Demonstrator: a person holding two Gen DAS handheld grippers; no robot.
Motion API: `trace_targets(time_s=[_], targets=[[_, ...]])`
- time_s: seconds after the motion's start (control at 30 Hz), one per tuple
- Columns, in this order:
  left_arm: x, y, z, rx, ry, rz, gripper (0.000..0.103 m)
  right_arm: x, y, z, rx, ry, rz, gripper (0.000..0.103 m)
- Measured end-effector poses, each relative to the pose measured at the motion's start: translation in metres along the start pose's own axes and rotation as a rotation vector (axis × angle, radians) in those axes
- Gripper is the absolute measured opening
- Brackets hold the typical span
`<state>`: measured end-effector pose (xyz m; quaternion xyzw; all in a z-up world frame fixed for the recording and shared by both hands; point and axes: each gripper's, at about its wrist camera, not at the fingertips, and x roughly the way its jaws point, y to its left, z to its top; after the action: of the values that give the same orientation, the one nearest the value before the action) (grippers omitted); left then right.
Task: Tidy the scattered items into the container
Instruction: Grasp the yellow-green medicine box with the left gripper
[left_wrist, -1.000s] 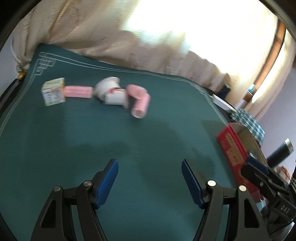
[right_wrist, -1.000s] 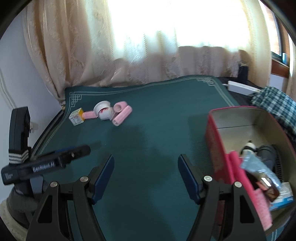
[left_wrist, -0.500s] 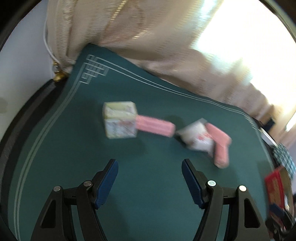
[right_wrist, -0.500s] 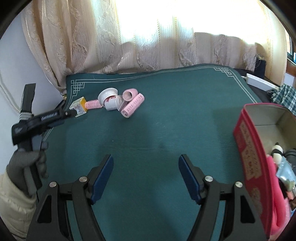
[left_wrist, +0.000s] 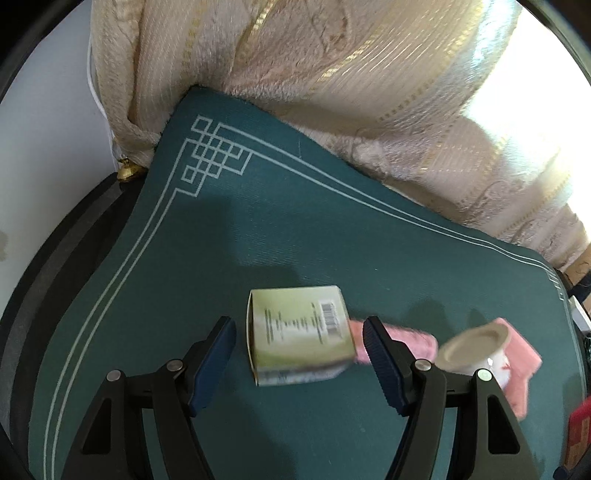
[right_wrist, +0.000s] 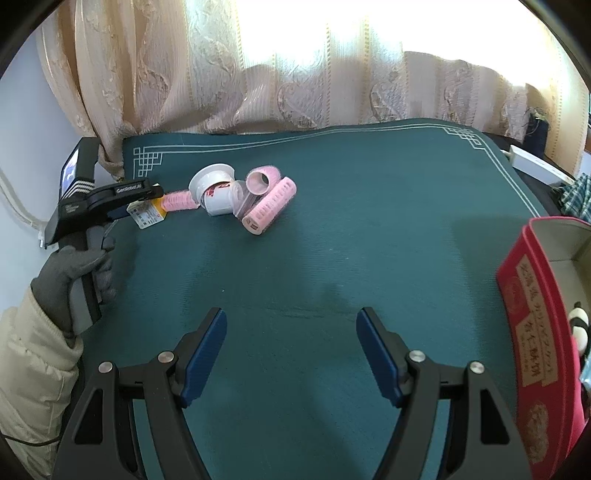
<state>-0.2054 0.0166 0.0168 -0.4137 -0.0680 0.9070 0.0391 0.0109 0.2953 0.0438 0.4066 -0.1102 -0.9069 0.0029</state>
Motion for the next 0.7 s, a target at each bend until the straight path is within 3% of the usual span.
trace_targets(time_s=[0.13, 0.17, 0.2, 0.27, 0.7], targets=[[0.008, 0.005, 0.000, -0.009, 0.000, -0.021, 0.072, 0.006, 0.007, 0.003, -0.015, 0.010, -0.005, 0.076], [0.008, 0.008, -0.001, -0.013, -0.002, -0.030, 0.069, 0.007, 0.008, 0.005, -0.017, 0.012, -0.005, 0.076], [0.008, 0.009, -0.002, -0.019, -0.001, -0.044, 0.060, 0.009, 0.009, 0.005, -0.016, 0.014, -0.003, 0.076], [0.006, 0.012, -0.003, -0.022, 0.003, -0.056, 0.057, 0.014, 0.011, 0.008, -0.011, 0.018, 0.004, 0.076], [-0.018, 0.027, -0.006, -0.059, -0.029, -0.146, 0.056, 0.047, 0.041, 0.048, -0.001, -0.027, 0.065, 0.076]])
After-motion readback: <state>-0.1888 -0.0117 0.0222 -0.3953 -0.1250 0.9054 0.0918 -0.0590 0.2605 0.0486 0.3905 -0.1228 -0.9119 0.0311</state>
